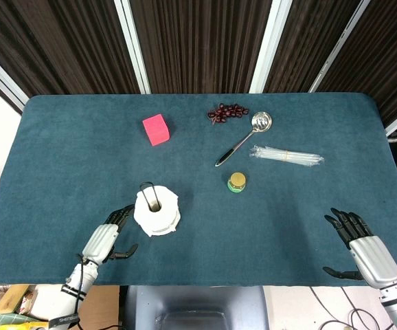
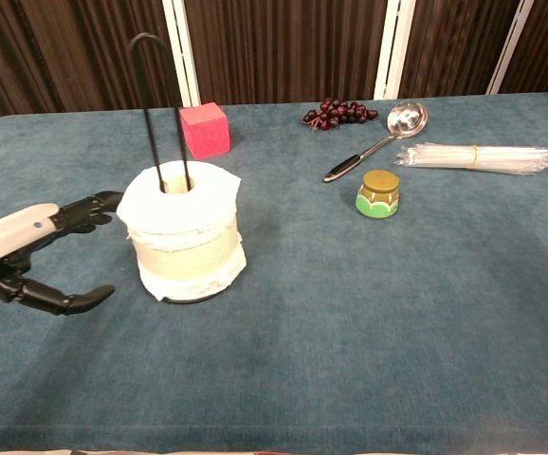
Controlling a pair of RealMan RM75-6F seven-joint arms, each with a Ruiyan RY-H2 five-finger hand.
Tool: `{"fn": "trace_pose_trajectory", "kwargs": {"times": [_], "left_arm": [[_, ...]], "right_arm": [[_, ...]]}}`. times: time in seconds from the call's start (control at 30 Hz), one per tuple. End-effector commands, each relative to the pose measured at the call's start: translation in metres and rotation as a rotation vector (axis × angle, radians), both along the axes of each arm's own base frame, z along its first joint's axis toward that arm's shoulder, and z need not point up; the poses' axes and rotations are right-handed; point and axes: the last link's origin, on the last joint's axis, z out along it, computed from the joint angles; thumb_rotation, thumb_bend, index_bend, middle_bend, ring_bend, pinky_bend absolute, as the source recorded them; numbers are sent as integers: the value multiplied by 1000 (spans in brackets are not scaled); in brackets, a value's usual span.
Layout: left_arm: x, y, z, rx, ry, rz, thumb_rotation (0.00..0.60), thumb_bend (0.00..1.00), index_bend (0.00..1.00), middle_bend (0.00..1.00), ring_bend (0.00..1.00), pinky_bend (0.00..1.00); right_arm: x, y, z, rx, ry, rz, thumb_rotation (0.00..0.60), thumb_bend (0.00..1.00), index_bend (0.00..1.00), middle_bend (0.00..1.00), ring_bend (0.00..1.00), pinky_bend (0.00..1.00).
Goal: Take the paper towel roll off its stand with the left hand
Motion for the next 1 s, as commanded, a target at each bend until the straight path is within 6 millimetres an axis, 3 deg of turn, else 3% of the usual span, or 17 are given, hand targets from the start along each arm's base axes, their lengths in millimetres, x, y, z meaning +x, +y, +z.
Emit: {"fn": "trace_pose_trajectory", "kwargs": {"times": [0.03,0.33,0.7,1.0], "left_arm": [[6,10,-10,13,-16,-2,600,375,0,0,0,62],[25,30,-30,127,-109,38,600,374,0,0,0,62],[43,31,-45,-37,-233,81,600,373,0,0,0,60],[48,34,-58,17,-367,133,600,367,0,26,0,61]], "right_arm": [[0,1,0,6,0,6,600,158,0,0,0,0],[1,3,3,-5,-11,18,600,158,0,0,0,0],[1,1,3,-4,-15,17,600,158,0,0,0,0],[2,1,7,-50,-31,35,600,159,0,0,0,0]]}}
